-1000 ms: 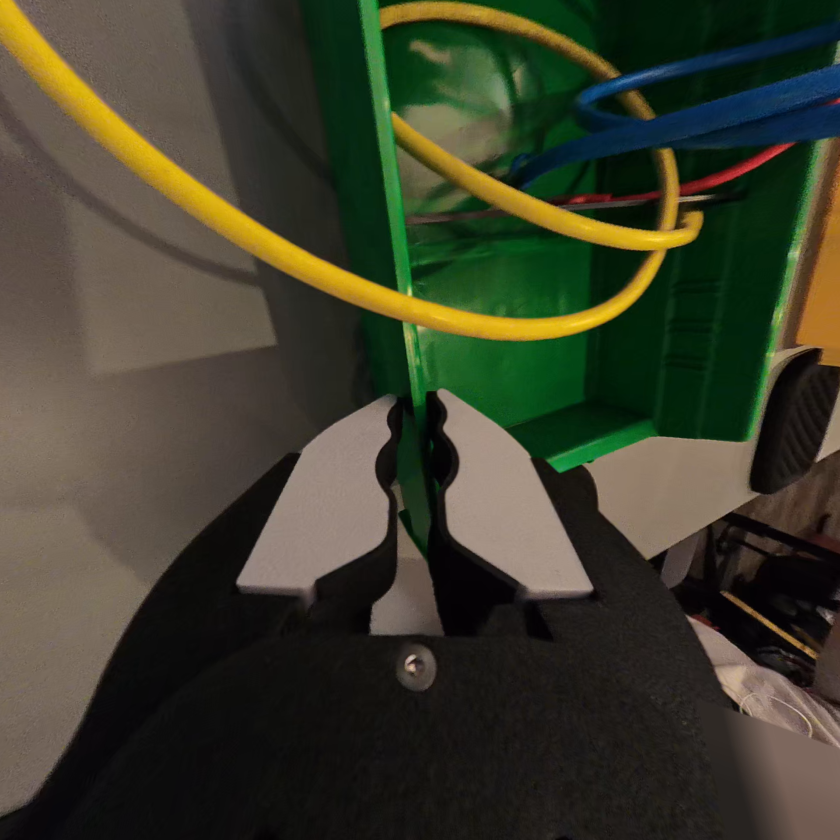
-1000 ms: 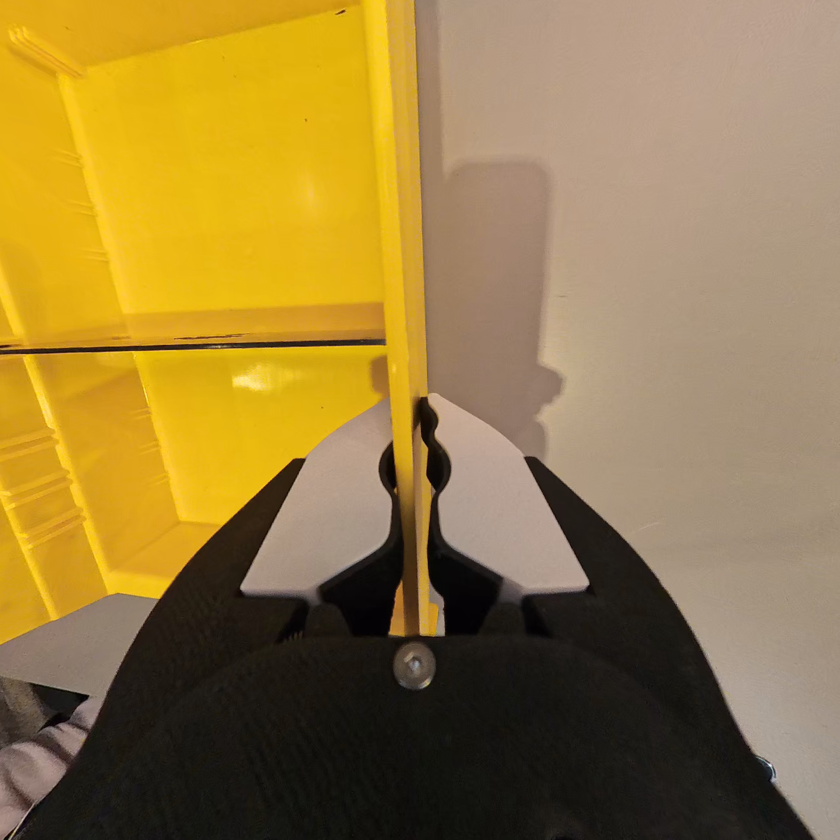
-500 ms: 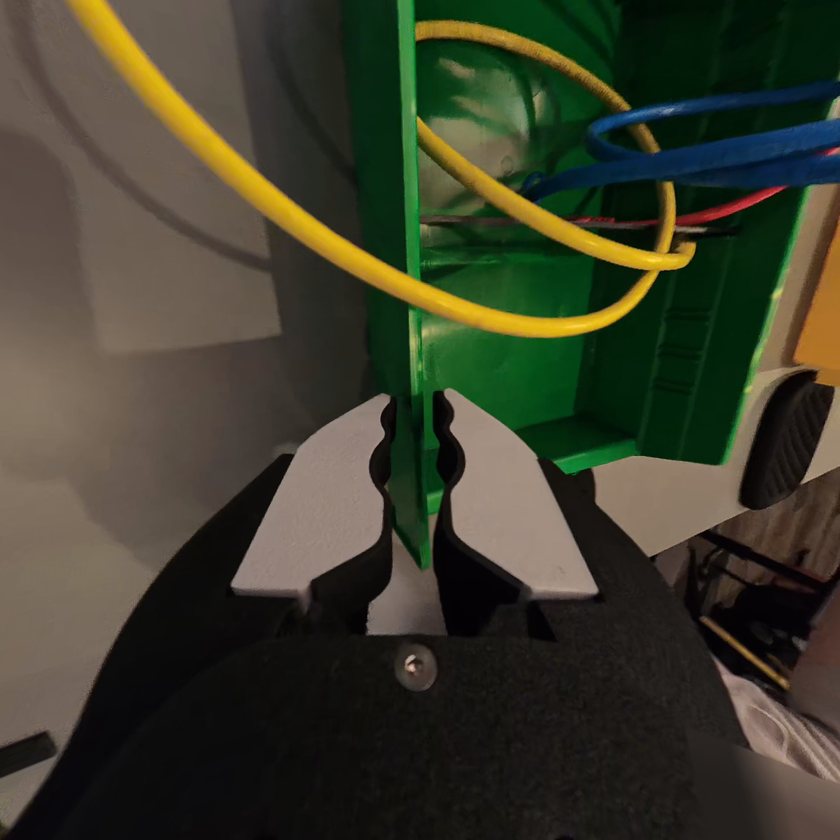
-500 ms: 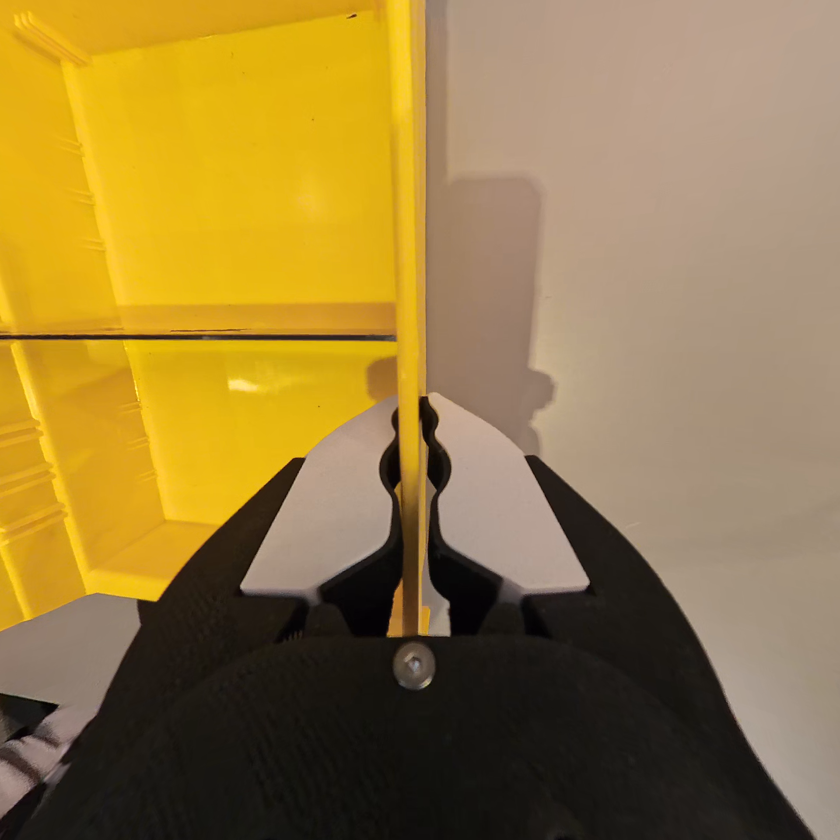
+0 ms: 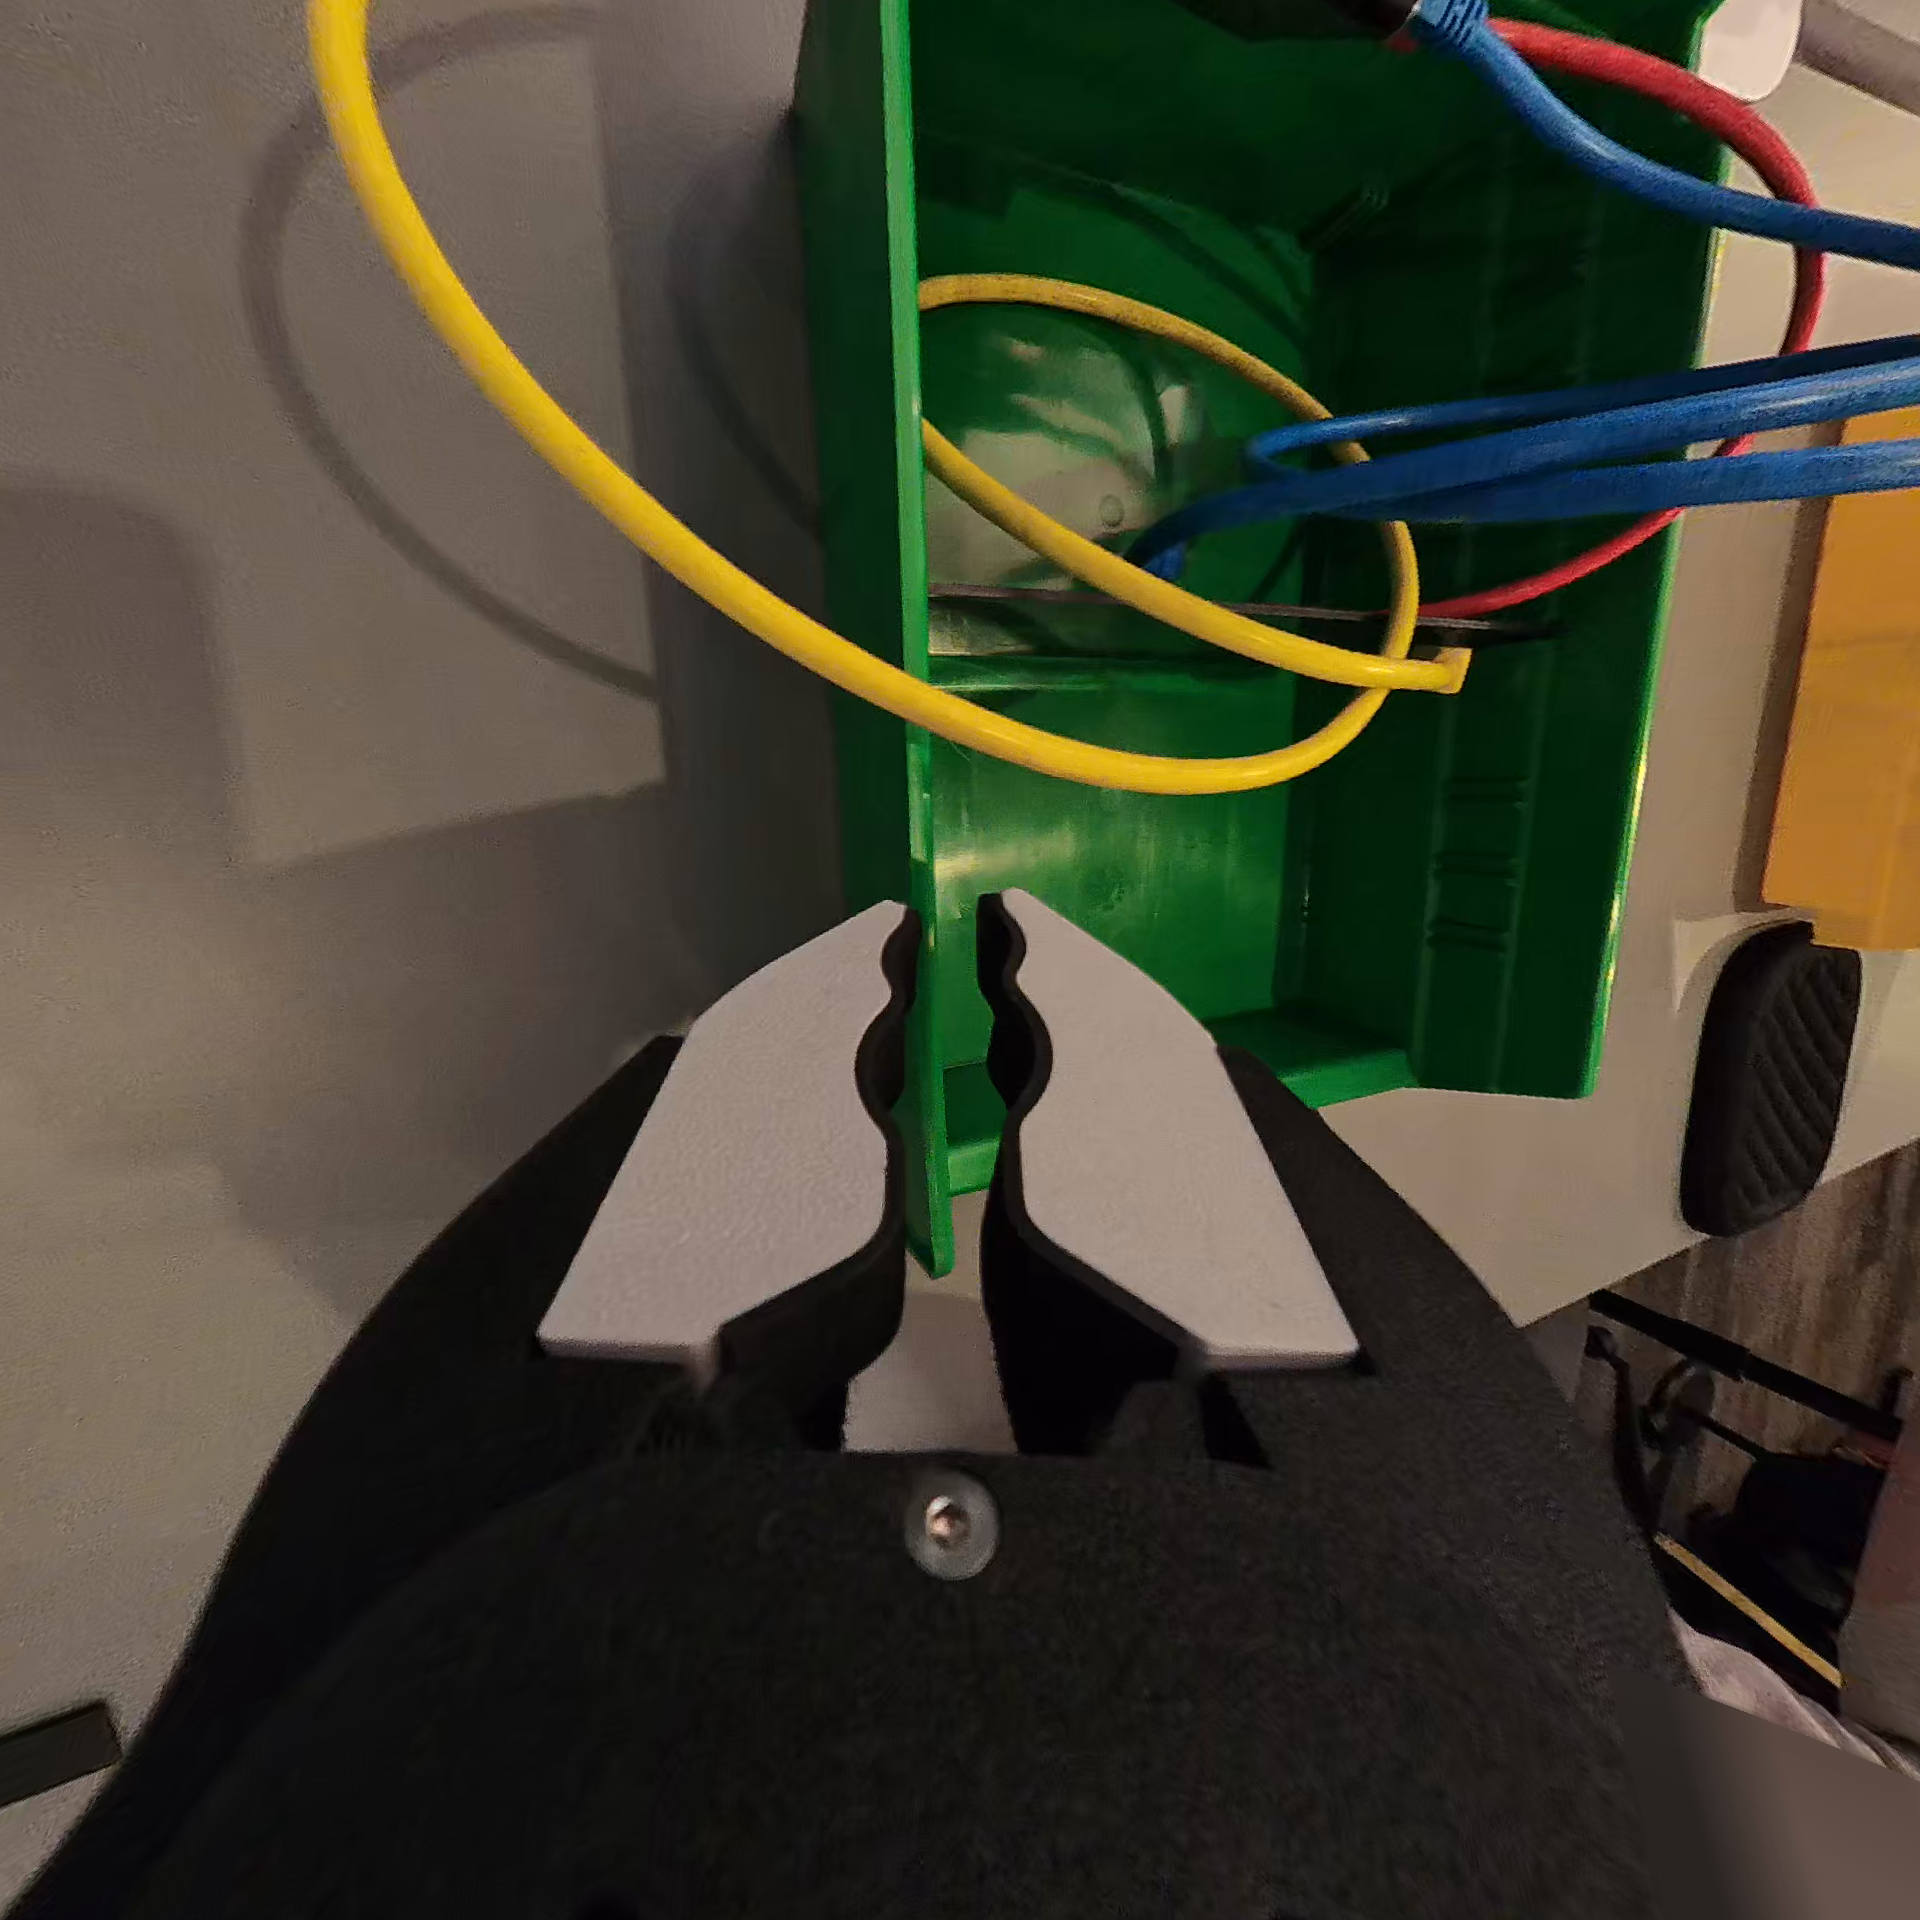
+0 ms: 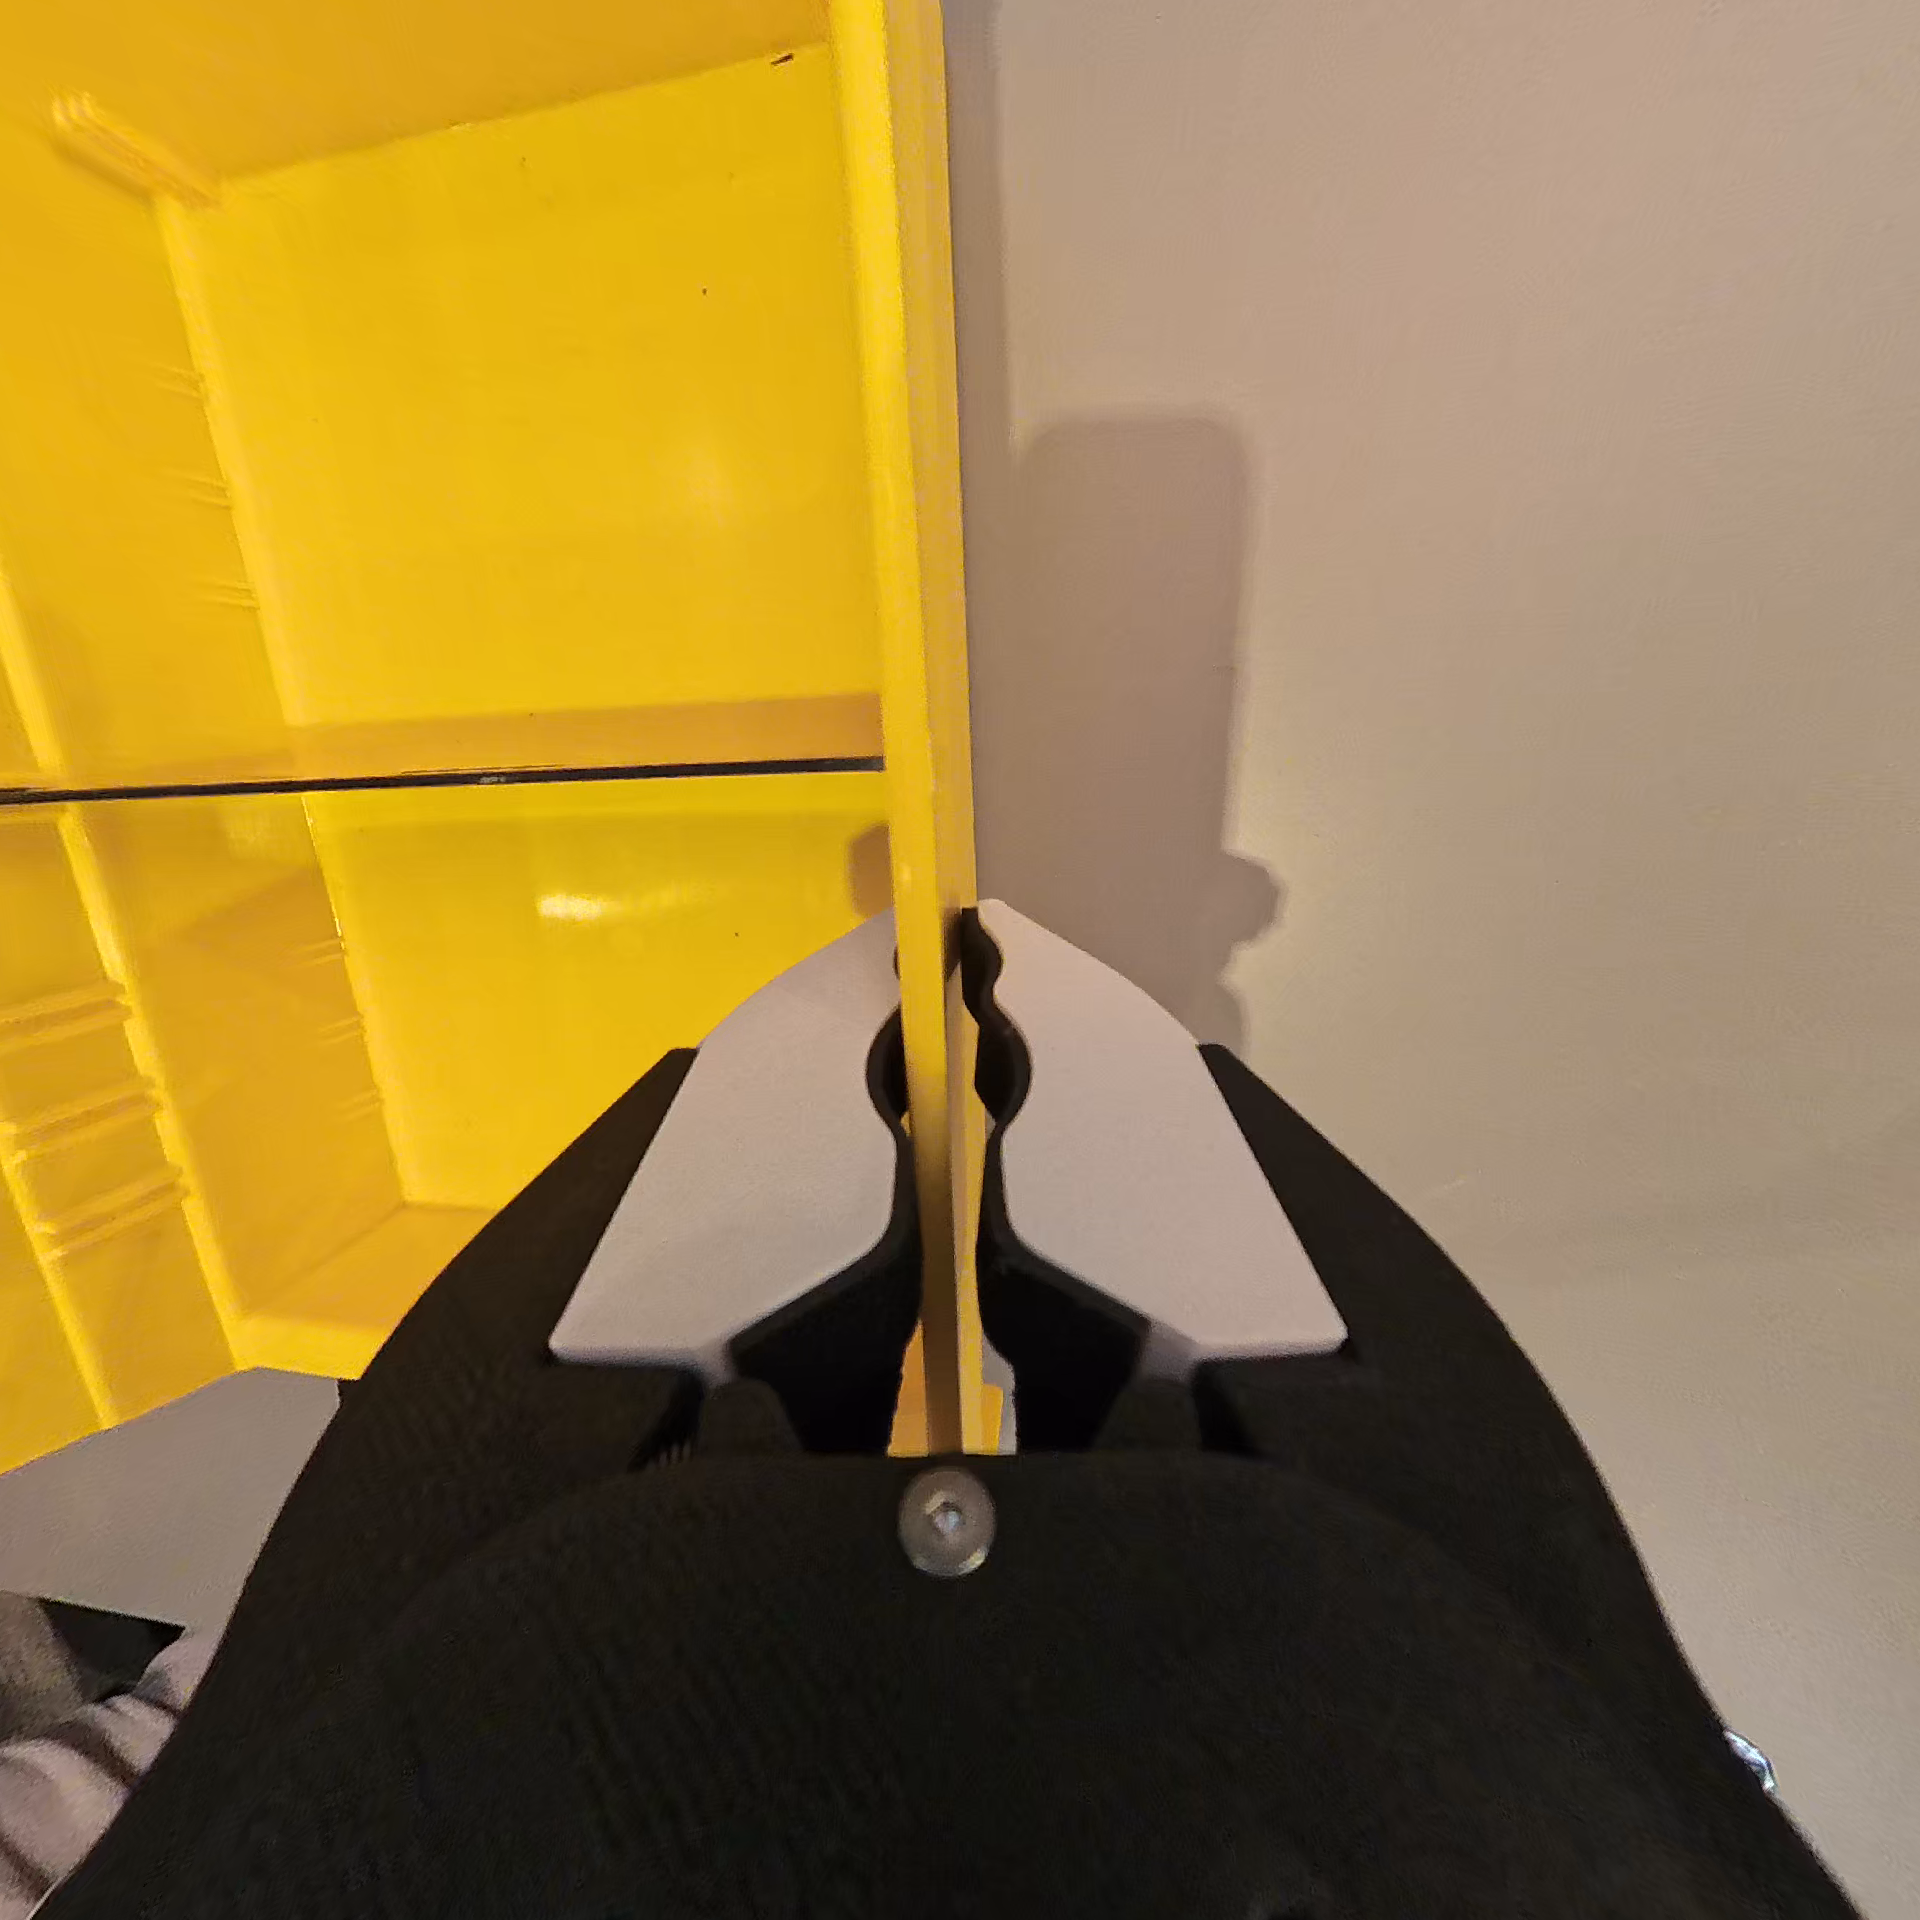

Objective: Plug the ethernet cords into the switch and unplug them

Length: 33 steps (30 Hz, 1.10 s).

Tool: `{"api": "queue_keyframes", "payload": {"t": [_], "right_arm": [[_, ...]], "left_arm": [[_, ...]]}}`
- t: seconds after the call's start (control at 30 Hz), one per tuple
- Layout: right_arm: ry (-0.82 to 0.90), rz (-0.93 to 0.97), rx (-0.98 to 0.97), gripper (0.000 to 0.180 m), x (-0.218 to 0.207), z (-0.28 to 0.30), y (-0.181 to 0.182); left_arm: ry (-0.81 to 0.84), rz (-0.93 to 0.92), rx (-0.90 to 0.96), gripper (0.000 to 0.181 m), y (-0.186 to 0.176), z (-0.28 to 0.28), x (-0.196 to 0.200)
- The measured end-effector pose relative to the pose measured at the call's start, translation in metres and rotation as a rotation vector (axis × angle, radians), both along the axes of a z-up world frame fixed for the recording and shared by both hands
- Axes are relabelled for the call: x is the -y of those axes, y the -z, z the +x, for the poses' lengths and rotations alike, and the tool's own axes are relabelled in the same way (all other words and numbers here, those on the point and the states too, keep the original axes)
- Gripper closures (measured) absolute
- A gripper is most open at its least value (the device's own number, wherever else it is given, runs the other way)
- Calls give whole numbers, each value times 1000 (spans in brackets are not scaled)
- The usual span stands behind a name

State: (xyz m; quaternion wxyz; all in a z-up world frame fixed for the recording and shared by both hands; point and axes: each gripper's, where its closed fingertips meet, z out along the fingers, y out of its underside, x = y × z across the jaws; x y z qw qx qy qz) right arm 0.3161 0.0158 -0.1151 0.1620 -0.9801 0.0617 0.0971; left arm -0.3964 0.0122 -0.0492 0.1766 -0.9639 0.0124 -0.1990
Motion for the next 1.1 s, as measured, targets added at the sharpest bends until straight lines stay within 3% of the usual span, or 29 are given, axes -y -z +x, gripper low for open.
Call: {"api": "queue_keyframes", "payload": {"t": [0.27,0.33,0.43,1.1], "right_arm": [[-3,1,-4,174,3,2,0],[-4,2,-4,174,3,2,0],[-6,4,-4,174,3,2,0],[4,-3,-1,174,-3,4,1]], "left_arm": [[6,-39,-47,157,11,-3,0],[12,-52,-69,159,16,-3,-4],[38,-96,-53,174,25,4,-5],[30,-146,41,171,26,7,9]]}}
